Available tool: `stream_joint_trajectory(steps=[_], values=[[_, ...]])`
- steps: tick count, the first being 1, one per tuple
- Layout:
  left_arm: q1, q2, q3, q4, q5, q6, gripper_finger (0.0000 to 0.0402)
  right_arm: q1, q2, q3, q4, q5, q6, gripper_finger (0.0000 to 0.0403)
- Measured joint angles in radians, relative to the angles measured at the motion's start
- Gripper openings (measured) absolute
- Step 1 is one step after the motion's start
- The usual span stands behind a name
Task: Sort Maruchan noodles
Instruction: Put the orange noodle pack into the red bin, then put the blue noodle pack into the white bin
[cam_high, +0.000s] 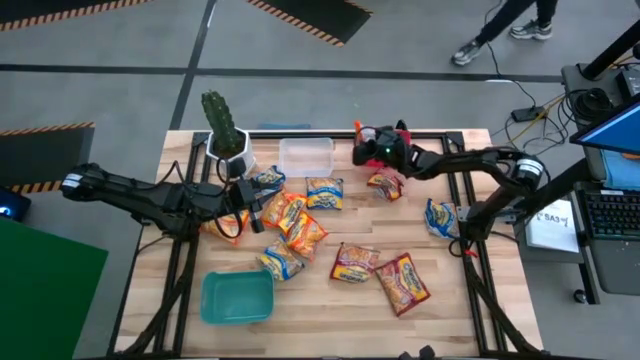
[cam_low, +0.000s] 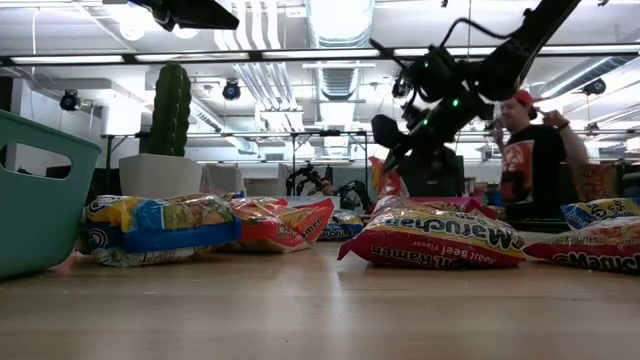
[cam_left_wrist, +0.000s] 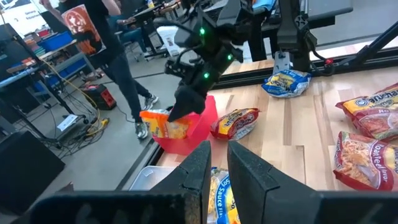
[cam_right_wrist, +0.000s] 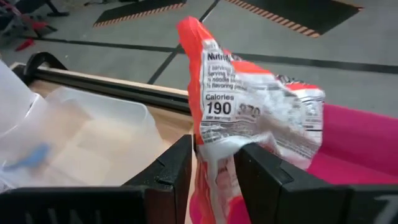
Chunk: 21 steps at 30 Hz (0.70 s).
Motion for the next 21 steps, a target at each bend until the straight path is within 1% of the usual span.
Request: stream_joint_trajectory(steps=[10, 14, 16, 19, 21], values=[[0.0, 0.0, 0.0, 0.0, 0.0, -0.026, 0.0037, 0.007, -0.206, 0.001, -0.185, -0.001, -0.005, 0.0107], [0.0, 0.0, 0.0, 0.0, 0.0, -0.038, 0.0037, 0.033, -0.287, 0.001, -0.247, -0.013, -0.014, 0.0107], [0.0, 0.0, 0.0, 0.0, 0.0, -0.055, 0.0037, 0.056, -0.328, 0.001, -0.27, -0.059, -0.031, 0.0107], [0.0, 0.0, 0.0, 0.0, 0.0, -0.095, 0.0037, 0.098, -0.388, 0.001, -0.322, -0.191, -0.05, 0.0107], [0.0, 0.0, -0.002, 0.001, 0.0, -0.124, 0.0037, 0.137, -0.419, -0.001, -0.364, -0.259, -0.035, 0.0107]])
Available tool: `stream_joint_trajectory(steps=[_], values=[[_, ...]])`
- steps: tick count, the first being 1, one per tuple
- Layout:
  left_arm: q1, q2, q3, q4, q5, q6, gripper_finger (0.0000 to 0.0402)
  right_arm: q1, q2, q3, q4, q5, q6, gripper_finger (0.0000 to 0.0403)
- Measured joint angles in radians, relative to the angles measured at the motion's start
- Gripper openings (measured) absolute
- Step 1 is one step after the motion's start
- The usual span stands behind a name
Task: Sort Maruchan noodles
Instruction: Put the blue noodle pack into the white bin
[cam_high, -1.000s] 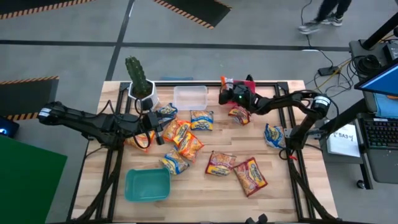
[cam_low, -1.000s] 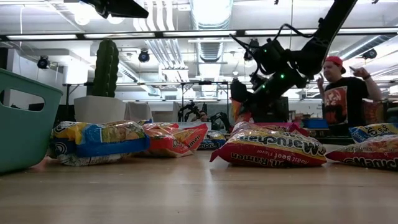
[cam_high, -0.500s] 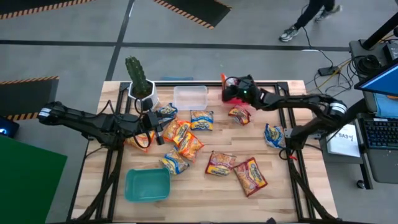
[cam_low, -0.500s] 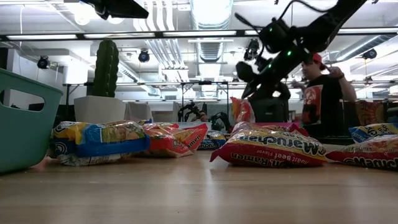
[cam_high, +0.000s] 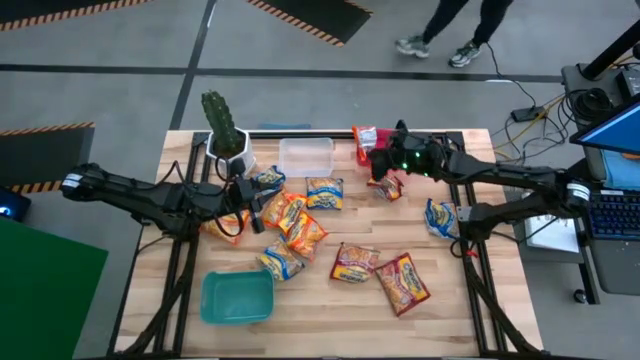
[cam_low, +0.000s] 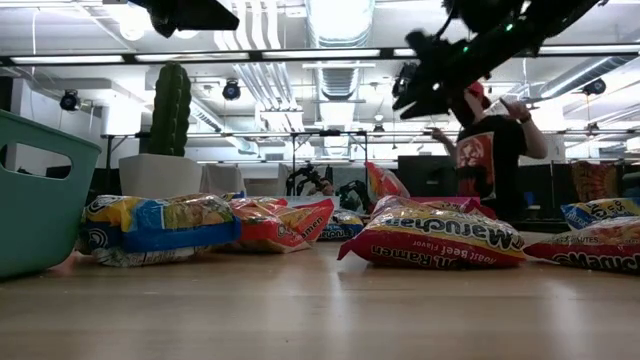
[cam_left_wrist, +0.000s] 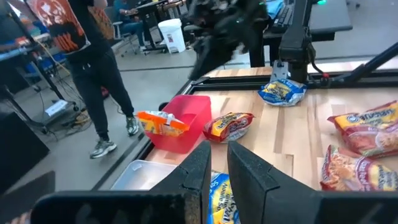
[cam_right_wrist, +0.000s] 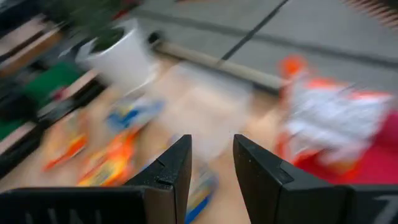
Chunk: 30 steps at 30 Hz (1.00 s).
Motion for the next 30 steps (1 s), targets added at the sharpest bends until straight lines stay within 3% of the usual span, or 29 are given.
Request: stream_joint_trajectory(steps=[8, 15, 24, 30], values=[[0.0, 0.021, -0.083, 0.028, 0.002, -0.172, 0.0037, 0.237, -0.011, -0.059, -0.058, -0.012, 0.087, 0.0089], [0.001, 0.162, -0.148, 0.167, 0.002, -0.258, 0.0037, 0.408, 0.107, -0.124, -0.011, 0.25, 0.2, 0.0071], [0.031, 0.372, 0.005, 0.102, 0.032, -0.144, 0.0037, 0.425, 0.269, -0.131, 0.126, 0.26, 0.252, 0.0052], [0.124, 0.499, 0.07, 0.012, 0.086, -0.134, 0.0037, 0.419, 0.299, -0.131, 0.155, 0.261, 0.249, 0.0045]])
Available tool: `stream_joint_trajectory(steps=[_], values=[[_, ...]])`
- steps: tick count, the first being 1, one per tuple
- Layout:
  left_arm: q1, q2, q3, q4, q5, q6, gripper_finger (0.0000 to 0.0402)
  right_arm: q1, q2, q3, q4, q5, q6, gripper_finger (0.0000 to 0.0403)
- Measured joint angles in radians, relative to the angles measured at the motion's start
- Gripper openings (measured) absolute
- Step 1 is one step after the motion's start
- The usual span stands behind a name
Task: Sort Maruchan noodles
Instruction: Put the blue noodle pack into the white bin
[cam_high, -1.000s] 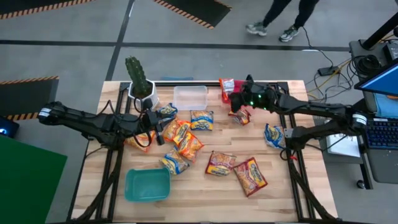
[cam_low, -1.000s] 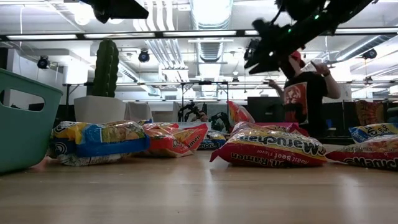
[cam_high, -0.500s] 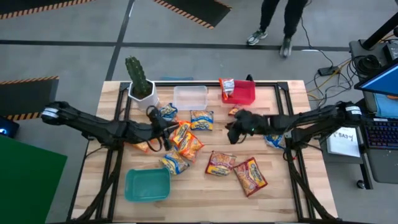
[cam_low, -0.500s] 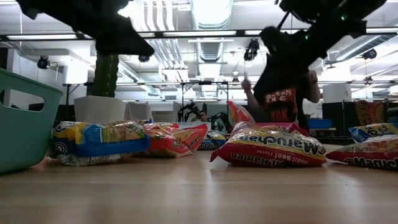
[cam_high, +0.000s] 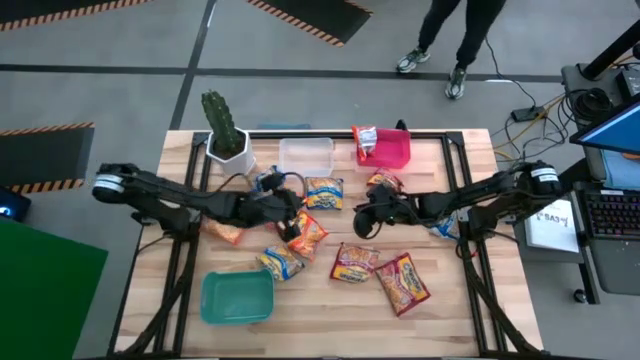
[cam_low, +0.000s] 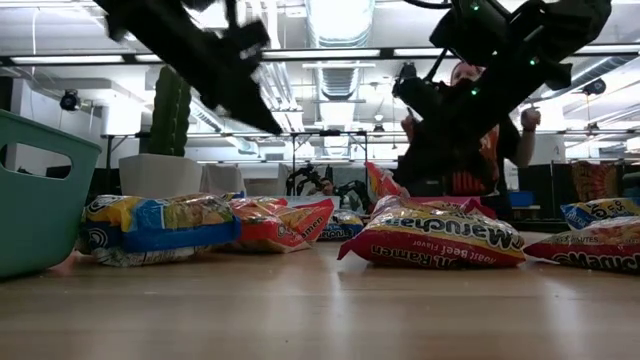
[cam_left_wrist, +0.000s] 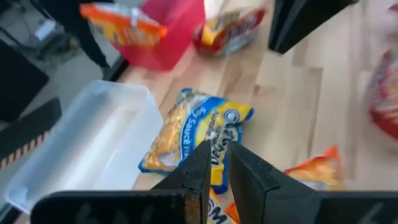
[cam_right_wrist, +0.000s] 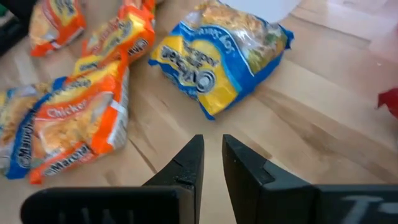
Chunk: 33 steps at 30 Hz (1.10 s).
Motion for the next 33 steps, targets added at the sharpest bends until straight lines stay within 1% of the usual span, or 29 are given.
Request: stream_joint_trajectory(steps=[2, 5, 10, 16, 23, 26, 30, 33], values=[[0.038, 0.038, 0.003, -0.001, 0.021, -0.003, 0.0037, 0.0, 0.001, 0.0, 0.01, 0.0, -0.002, 0.0043], [0.081, 0.096, 0.018, 0.009, 0.026, -0.007, 0.0037, 0.0, -0.007, -0.001, 0.003, 0.001, -0.011, 0.0043], [0.127, 0.181, 0.046, 0.011, 0.026, -0.009, 0.0037, 0.0, -0.014, -0.001, 0.02, 0.007, -0.027, 0.0043], [0.148, 0.274, 0.099, 0.047, 0.027, -0.004, 0.0037, 0.0, -0.018, 0.0, 0.017, 0.007, -0.029, 0.0043], [0.154, 0.394, 0.161, 0.048, 0.027, 0.001, 0.0037, 0.0, -0.018, 0.0, 0.023, 0.008, -0.024, 0.0043], [0.154, 0.427, 0.169, 0.043, 0.068, -0.008, 0.0037, -0.001, -0.018, 0.0, 0.025, 0.022, 0.017, 0.0044], [0.154, 0.443, 0.171, 0.052, 0.132, -0.031, 0.0037, -0.001, -0.018, 0.0, 0.023, 0.034, 0.049, 0.006], [0.147, 0.446, 0.171, 0.046, 0.144, -0.032, 0.0037, -0.001, -0.018, 0.0, 0.022, 0.034, 0.065, 0.0087]])
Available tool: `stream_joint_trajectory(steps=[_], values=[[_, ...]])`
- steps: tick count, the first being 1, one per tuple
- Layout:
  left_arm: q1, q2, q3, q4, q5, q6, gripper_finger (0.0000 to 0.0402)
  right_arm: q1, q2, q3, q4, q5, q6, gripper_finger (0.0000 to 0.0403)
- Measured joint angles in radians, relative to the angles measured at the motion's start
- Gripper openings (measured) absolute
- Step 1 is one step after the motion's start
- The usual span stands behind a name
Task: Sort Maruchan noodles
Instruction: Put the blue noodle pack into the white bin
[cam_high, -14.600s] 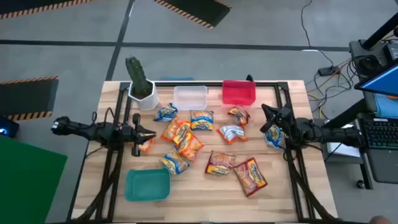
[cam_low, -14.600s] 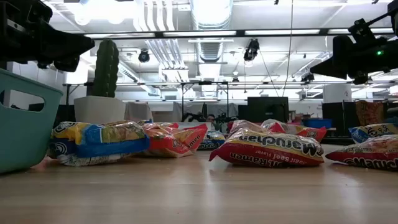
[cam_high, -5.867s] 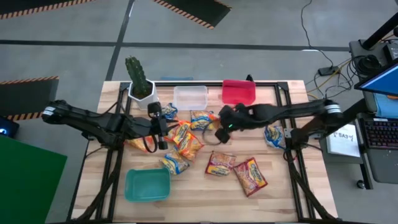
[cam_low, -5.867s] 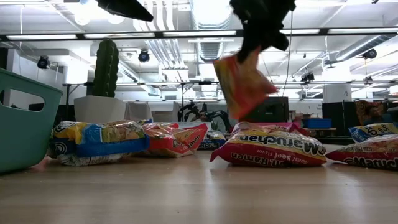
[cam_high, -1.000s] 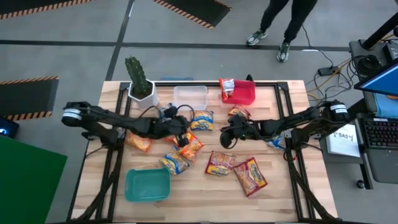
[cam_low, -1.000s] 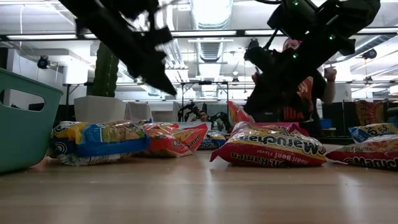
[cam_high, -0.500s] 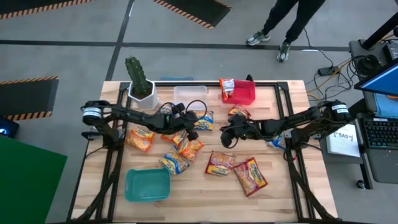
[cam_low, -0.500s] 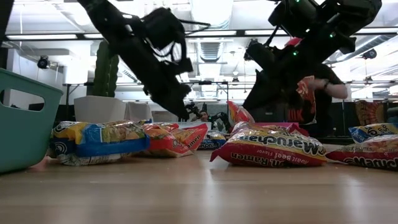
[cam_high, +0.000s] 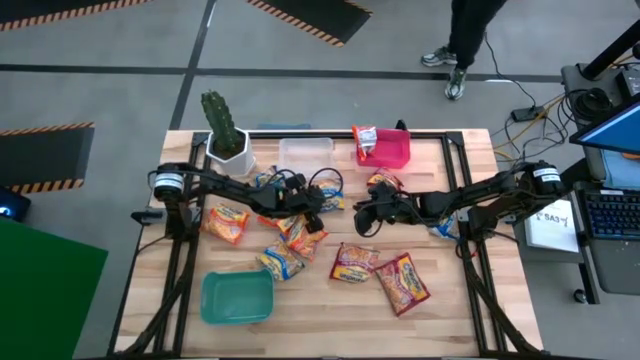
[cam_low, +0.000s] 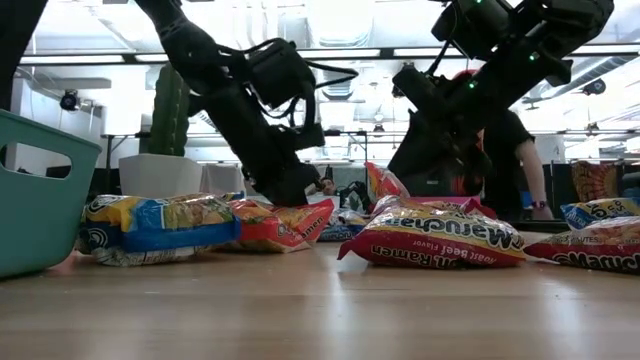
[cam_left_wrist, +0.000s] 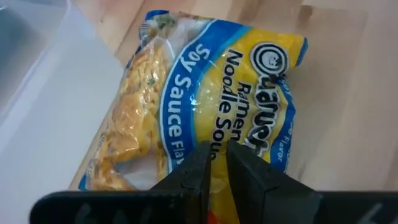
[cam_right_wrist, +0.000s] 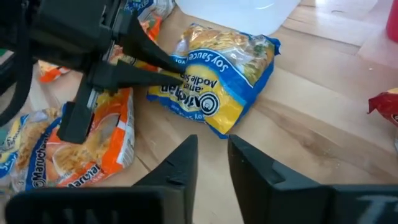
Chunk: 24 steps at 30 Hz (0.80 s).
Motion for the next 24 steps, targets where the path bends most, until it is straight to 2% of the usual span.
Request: stream_joint_trajectory(steps=[5, 10, 21, 24], values=[[-0.022, 0.0, 0.0, 0.019, 0.111, 0.026, 0.0037, 0.0, 0.0, 0.0, 0.001, 0.0, 0.001, 0.0139], [-0.055, -0.004, -0.001, 0.018, 0.17, 0.045, 0.0037, 0.0, 0.0, 0.0, -0.001, 0.0, 0.022, 0.0182], [-0.084, -0.113, -0.002, -0.064, 0.189, 0.094, 0.0037, 0.0, 0.0, 0.0, -0.007, -0.013, 0.063, 0.0238], [-0.087, -0.163, -0.005, -0.092, 0.19, 0.118, 0.0037, 0.0, -0.001, 0.0, -0.007, -0.072, 0.085, 0.0246]])
